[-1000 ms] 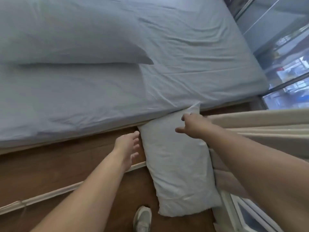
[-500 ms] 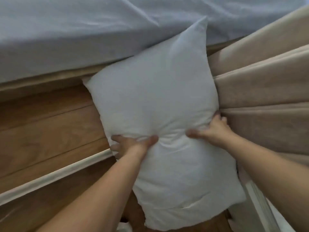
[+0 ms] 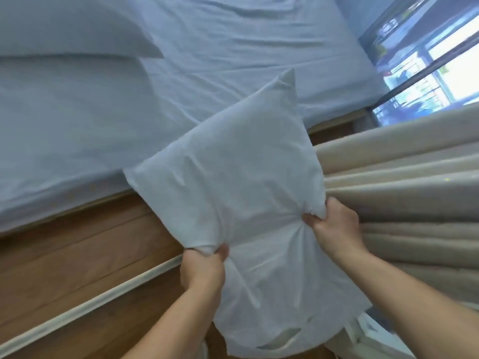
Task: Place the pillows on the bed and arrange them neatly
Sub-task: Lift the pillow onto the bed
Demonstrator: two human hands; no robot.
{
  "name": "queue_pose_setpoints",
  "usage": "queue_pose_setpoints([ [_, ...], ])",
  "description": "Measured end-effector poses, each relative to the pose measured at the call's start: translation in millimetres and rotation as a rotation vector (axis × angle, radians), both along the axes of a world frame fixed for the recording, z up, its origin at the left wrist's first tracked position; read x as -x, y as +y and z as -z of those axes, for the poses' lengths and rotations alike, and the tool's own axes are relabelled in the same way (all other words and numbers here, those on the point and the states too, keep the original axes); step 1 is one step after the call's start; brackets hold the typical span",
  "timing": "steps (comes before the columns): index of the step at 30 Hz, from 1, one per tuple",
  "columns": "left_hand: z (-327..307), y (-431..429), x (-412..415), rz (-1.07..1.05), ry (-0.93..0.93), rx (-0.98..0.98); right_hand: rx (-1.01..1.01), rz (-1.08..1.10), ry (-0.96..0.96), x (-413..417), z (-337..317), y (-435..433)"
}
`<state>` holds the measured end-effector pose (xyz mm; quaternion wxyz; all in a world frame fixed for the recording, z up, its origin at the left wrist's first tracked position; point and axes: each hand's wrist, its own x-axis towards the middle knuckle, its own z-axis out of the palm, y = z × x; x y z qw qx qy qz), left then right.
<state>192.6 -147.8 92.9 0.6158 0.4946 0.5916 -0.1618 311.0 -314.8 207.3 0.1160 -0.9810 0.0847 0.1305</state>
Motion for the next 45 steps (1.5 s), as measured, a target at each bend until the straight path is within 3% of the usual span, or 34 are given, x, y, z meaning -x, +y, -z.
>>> queue_pose_setpoints([
  [3, -114, 48, -27, -0.058, -0.139, 0.021, -0.021, -0.017, -0.082, -25, -115, 43],
  [7, -252, 148, -83, -0.049, -0.318, -0.156, -0.092, -0.098, -0.224, -87, -232, 130],
  [10, -320, 242, -132, -0.092, -0.400, -0.315, -0.172, -0.150, -0.290, -147, -286, 220],
  [13, -350, 342, -179, -0.144, -0.405, -0.440, -0.293, -0.219, -0.287, -203, -318, 314],
  [17, -351, 441, -210, -0.138, -0.289, -0.435, -0.329, -0.449, -0.153, -247, -314, 418],
  [23, -296, 510, -244, -0.094, -0.091, -0.425, -0.190, -0.625, 0.188, -283, -238, 490],
  [32, -290, 539, -277, -0.189, -0.190, -0.368, -0.093, -0.866, 0.197, -322, -221, 560],
  [36, -295, 547, -281, -0.252, -0.288, -0.230, -0.026, -0.878, 0.191, -330, -234, 578],
  [40, -290, 561, -283, -0.211, -0.241, -0.172, -0.009, -0.837, 0.225, -336, -234, 602],
  [45, -271, 595, -291, -0.087, -0.050, -0.209, -0.025, -0.676, 0.239, -361, -221, 626],
])
